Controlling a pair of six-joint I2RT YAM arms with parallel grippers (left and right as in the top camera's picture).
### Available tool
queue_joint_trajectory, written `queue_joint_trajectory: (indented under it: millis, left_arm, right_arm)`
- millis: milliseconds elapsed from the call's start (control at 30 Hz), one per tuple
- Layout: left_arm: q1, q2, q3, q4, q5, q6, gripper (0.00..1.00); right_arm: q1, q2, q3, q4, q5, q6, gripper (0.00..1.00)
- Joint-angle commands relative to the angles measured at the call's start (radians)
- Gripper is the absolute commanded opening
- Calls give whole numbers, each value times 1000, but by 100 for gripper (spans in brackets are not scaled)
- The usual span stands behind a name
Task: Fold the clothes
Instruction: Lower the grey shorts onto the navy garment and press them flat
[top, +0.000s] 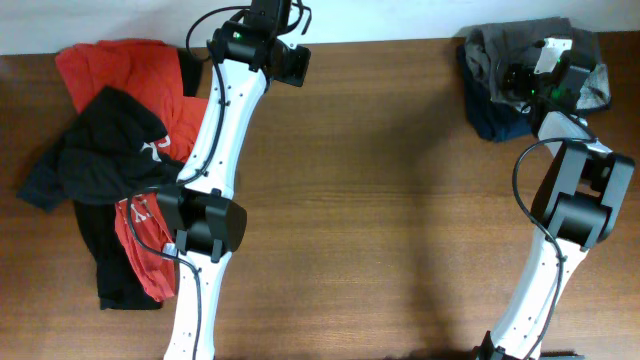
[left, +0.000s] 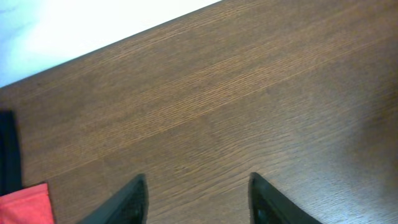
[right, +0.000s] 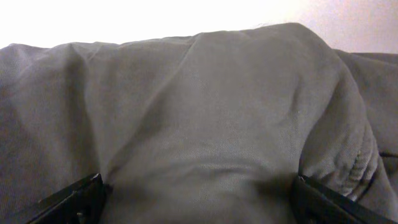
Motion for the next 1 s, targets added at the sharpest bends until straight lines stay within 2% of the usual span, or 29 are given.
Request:
queue_joint_trajectory:
  millis: [0,33,167,400,633,733,833,933,967]
  left_arm:
    - [13,3,12,4,-23,0,76]
    - [13,3,12,-2,-23,0,99]
    - [12,3,12,-5,-23,0,99]
    - [11,3,12,-10,-22,0,99]
    - [9,3,12,-10,-22,-1,99]
    - [9,3,12,-10,-22,-1,99]
    - [7,3,12,-10,-22,-1,99]
    - [12,3,12,-10,-22,-1,99]
    - [13,3,12,-10,-22,-1,99]
  right_arm:
    - [-1,-28,-32,-62,24,6,99]
    - [-1,-76,-31,-75,24,6,99]
    - [-1,-285,-31,-168,24,6,99]
    - [20,-612,-31,-433,19,24,99]
    - [72,-796,-31,-569,14,27,99]
    - [113,-837,-31,-645,-119,102,99]
    - [161,-861,-31,-699,-340,155,99]
    - [236,-870,-31,-743,-689,156,99]
    - [252,-868,-31,-753,-727,150,99]
